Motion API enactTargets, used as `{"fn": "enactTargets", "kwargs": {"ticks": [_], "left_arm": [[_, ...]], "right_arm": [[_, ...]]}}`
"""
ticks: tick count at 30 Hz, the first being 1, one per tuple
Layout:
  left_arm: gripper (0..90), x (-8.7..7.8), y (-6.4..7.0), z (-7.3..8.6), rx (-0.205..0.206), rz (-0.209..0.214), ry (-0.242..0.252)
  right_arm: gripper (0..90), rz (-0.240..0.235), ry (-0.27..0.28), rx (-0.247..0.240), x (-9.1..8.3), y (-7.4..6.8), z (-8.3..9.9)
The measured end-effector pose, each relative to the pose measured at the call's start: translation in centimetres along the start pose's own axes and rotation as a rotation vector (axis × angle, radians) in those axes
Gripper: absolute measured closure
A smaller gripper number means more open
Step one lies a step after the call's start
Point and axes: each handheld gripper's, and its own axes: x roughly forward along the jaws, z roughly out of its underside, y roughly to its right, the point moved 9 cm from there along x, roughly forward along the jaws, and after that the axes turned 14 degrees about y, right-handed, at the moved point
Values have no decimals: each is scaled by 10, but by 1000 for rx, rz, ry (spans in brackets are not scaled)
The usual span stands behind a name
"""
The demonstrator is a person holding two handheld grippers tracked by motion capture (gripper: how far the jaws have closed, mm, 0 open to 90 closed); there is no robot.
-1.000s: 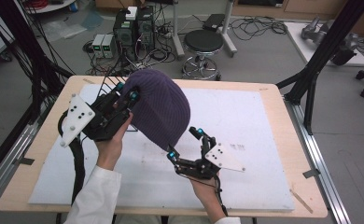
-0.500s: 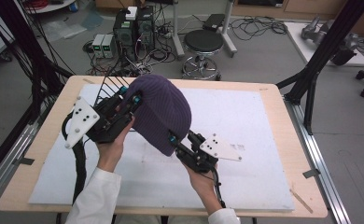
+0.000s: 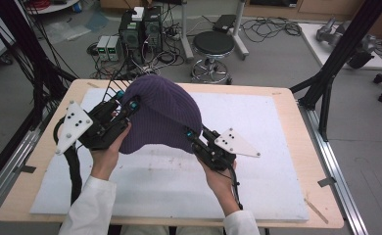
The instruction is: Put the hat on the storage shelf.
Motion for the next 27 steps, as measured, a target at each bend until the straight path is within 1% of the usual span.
{"fn": "enactTargets", "kwargs": {"ticks": [2, 3, 4, 6, 9, 12, 16, 18, 19, 20, 22, 25, 27], "left_arm": [[781, -2, -4, -1, 3, 2, -4], [782, -3, -6, -2, 5, 2, -5], [782, -4, -9, -3, 1, 3, -7], [782, -7, -16, -5, -5, 2, -5], [782, -11, -33, -10, -16, -12, -1], [781, -14, -48, -15, -16, -23, 4], [781, -19, -73, -22, -13, -53, 10], [781, -19, -82, -25, -14, -66, 11], [782, -20, -87, -26, -9, -71, 10], [781, -20, -93, -28, -2, -72, 11], [781, -19, -101, -32, 12, -76, 11], [782, -16, -114, -37, 27, -87, 13], [782, -12, -124, -40, 25, -95, 13]], "right_arm": [[806, -3, -9, -8, 4, 0, -1], [807, -7, -15, -3, 5, -1, -1], [807, -9, -15, -12, 7, -1, -1], [807, -19, -24, -12, 14, -4, -1], [806, -35, -37, -33, 28, -10, -4], [806, -49, -46, -44, 42, -15, -7], [806, -71, -63, -53, 64, -24, -8], [806, -78, -66, -58, 74, -29, -9], [806, -81, -66, -59, 79, -32, -9], [806, -83, -65, -60, 88, -36, -10], [806, -84, -66, -59, 91, -38, -10], [806, -80, -60, -55, 105, -43, -12], [806, -74, -56, -54, 115, -45, -14]]}}
